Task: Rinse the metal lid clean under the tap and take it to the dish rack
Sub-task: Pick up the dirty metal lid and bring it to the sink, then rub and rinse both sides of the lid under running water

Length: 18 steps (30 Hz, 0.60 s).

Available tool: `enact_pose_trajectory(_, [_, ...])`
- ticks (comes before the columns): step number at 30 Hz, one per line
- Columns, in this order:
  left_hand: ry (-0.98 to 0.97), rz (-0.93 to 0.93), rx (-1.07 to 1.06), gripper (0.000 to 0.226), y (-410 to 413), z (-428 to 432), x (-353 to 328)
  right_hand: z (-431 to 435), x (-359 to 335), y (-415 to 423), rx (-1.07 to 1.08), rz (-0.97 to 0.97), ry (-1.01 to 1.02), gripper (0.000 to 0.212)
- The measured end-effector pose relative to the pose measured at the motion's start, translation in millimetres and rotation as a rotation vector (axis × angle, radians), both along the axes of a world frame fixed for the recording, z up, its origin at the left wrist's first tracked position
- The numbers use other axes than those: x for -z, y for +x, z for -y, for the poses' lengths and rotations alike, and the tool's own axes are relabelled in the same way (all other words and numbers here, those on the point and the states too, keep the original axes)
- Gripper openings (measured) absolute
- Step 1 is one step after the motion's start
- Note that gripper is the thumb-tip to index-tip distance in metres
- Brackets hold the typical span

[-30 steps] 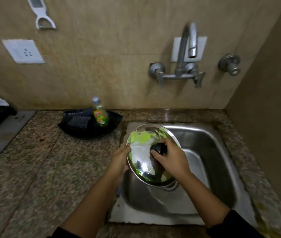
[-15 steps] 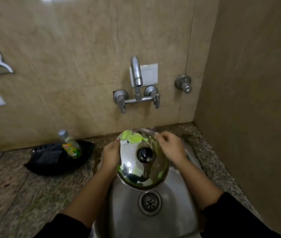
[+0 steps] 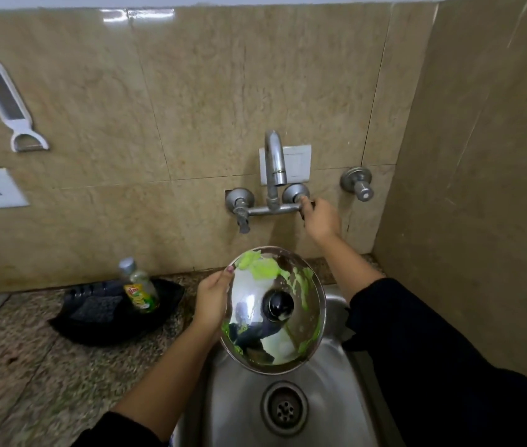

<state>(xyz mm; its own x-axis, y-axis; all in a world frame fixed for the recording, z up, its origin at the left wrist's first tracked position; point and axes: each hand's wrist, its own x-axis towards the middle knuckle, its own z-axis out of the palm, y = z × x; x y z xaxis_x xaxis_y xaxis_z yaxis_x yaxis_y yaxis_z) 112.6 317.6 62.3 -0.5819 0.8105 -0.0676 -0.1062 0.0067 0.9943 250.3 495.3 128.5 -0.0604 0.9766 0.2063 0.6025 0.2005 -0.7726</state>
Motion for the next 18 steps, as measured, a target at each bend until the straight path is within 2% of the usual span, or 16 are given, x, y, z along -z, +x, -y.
enact_pose_trajectory(6, [-0.008, -0.007, 0.005, 0.031, -6.3, -6.5, 4.7, -4.2, 1.8, 7.3, -0.072, 0.054, -0.011, 0.038])
enact_pose_trajectory(9, [-0.02, -0.011, 0.014, 0.033, -2.8, -11.3, 4.4, -8.6, 4.1, 7.5, -0.054, 0.03, -0.049, 0.043])
enact_pose_trajectory(12, [0.003, -0.011, 0.036, 0.034, 1.3, -14.8, 2.7, -15.2, 10.6, 10.7, -0.048, -0.137, -0.13, 0.048])
enact_pose_trajectory(16, [0.005, -0.015, 0.061, 0.034, 1.0, -19.6, 4.5, -17.3, 14.9, 16.0, -0.151, -0.456, -0.247, 0.031])
enact_pose_trajectory(18, [-0.005, -0.02, 0.072, 0.033, -0.7, -22.5, 8.3, -15.1, 21.3, 19.0, -0.168, -0.502, -0.258, 0.024])
